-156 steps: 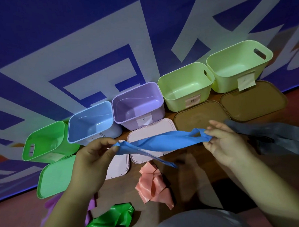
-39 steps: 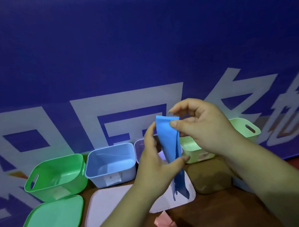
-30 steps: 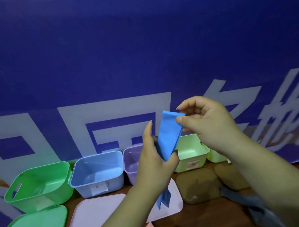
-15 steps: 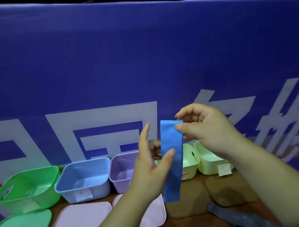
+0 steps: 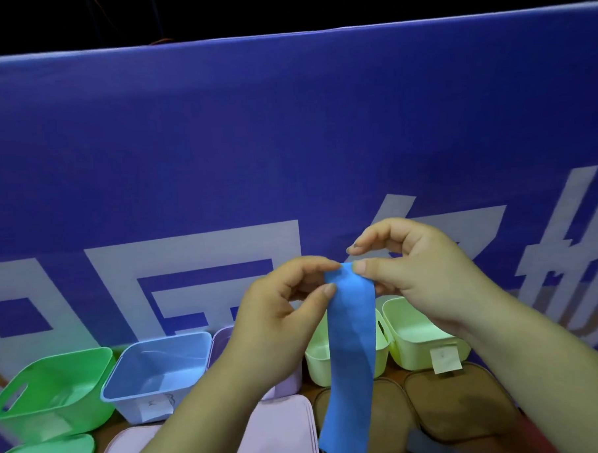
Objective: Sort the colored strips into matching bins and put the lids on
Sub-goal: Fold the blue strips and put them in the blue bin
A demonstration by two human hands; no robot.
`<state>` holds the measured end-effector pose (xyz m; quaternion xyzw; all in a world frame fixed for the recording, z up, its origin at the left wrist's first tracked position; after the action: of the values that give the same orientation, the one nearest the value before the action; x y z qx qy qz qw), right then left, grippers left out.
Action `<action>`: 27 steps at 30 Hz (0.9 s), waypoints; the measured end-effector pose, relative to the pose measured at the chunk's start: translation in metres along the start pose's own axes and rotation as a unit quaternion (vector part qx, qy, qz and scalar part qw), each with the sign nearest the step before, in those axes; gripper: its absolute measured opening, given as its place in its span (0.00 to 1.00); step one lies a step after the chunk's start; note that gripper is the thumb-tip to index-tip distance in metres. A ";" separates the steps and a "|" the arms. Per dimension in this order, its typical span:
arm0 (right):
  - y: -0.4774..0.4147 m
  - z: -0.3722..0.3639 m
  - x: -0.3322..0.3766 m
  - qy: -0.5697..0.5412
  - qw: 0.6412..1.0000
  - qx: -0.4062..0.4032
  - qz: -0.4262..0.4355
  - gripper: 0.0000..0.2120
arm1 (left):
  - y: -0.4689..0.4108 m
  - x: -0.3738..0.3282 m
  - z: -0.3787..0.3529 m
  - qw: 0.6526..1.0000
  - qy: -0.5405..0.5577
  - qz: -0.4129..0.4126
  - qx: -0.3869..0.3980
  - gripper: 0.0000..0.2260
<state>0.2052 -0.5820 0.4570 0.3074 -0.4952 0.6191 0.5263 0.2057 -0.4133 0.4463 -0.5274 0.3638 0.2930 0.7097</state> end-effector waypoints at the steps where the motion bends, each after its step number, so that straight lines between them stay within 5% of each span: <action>1: 0.001 0.003 0.002 0.004 1.000 -0.002 0.006 0.09 | -0.001 -0.001 0.000 1.000 -0.001 0.007 -0.005 0.13; 8: 0.003 0.012 0.014 0.074 0.995 0.027 0.059 0.07 | -0.005 -0.010 -0.005 0.999 -0.012 0.037 -0.018 0.13; 14: 0.000 0.009 0.013 0.086 0.991 0.088 0.055 0.16 | -0.010 -0.012 -0.008 0.997 0.023 0.067 -0.025 0.16; 27: -0.009 0.007 0.020 0.139 0.980 0.117 0.079 0.09 | -0.020 -0.011 -0.007 0.995 -0.043 0.084 -0.030 0.14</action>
<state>0.2082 -0.5819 0.4794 0.2375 -0.3640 0.7488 0.5003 0.2138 -0.4260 0.4642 -0.5027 0.3670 0.3852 0.6813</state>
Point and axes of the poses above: each hand's wrist, its own y-axis away from the middle knuckle, its own z-axis out of the back of the hand, x = y × z, the point moved 10 cm from there along -y, towards the middle knuckle, and after that the axes turned 10 degrees about y, right-handed, at the moved point
